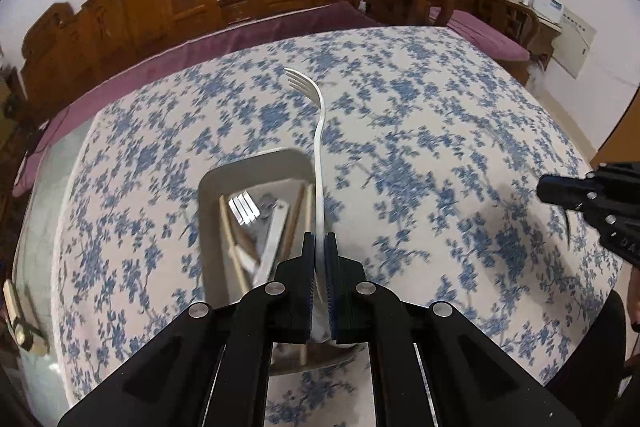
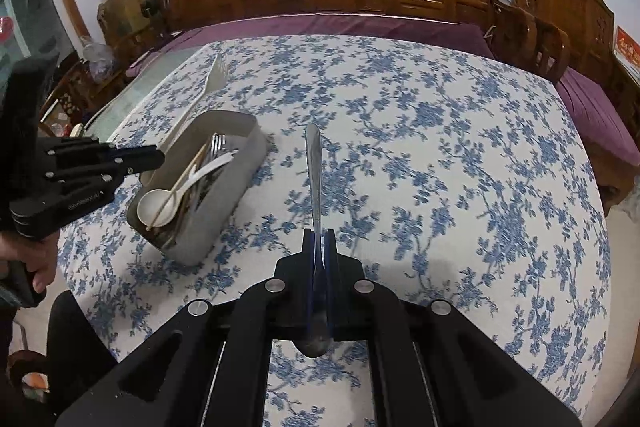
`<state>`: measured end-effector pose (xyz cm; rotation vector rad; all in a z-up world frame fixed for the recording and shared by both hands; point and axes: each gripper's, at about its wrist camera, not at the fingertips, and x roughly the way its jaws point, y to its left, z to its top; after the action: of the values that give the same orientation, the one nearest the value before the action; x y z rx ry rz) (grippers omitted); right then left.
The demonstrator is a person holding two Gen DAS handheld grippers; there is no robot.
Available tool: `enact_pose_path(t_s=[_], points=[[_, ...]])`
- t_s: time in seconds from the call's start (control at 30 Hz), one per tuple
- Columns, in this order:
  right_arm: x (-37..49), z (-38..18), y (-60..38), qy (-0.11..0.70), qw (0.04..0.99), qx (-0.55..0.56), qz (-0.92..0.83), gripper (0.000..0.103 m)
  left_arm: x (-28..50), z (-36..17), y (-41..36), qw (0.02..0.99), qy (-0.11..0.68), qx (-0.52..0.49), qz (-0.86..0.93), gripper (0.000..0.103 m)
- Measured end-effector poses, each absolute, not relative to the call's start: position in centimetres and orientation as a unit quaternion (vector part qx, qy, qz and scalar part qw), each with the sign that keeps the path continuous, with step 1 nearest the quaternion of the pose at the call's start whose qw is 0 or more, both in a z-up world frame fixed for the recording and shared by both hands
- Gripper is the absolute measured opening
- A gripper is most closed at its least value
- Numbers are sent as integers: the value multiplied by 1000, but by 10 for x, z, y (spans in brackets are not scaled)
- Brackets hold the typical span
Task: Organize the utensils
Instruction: 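Carry the white fork to the tray with the left tool while the right tool carries the spoon, then open the left tool over the tray while the right tool lowers the metal spoon in and opens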
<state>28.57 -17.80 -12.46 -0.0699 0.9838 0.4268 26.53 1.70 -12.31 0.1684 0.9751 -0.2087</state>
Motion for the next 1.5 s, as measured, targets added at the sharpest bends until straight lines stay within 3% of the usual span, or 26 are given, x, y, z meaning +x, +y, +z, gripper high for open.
enact_pose_path(t_s=[0.43, 0.5, 0.57, 0.7, 0.77, 0.93, 1.07, 1.5], points=[[293, -115, -139, 465, 856, -43, 223, 6, 272, -163, 54, 859, 504, 55, -75, 5], [295, -116, -131, 465, 854, -45, 228, 6, 271, -166, 58, 857, 507, 51, -74, 9], [297, -117, -122, 466, 852, -46, 234, 6, 267, -166, 61, 860, 503, 48, -76, 20], [300, -119, -102, 466, 848, -45, 248, 6, 257, -161, 71, 865, 495, 37, -73, 23], [302, -120, -88, 465, 846, -44, 257, 6, 250, -158, 79, 869, 488, 29, -70, 36], [308, -127, -60, 467, 840, -33, 275, 6, 233, -150, 95, 878, 474, 26, -60, 37], [313, -133, -38, 473, 833, -21, 286, 6, 220, -141, 111, 886, 461, 20, -51, 48], [332, -153, -8, 484, 827, 53, 282, 6, 201, -117, 144, 901, 432, 2, -32, 51]])
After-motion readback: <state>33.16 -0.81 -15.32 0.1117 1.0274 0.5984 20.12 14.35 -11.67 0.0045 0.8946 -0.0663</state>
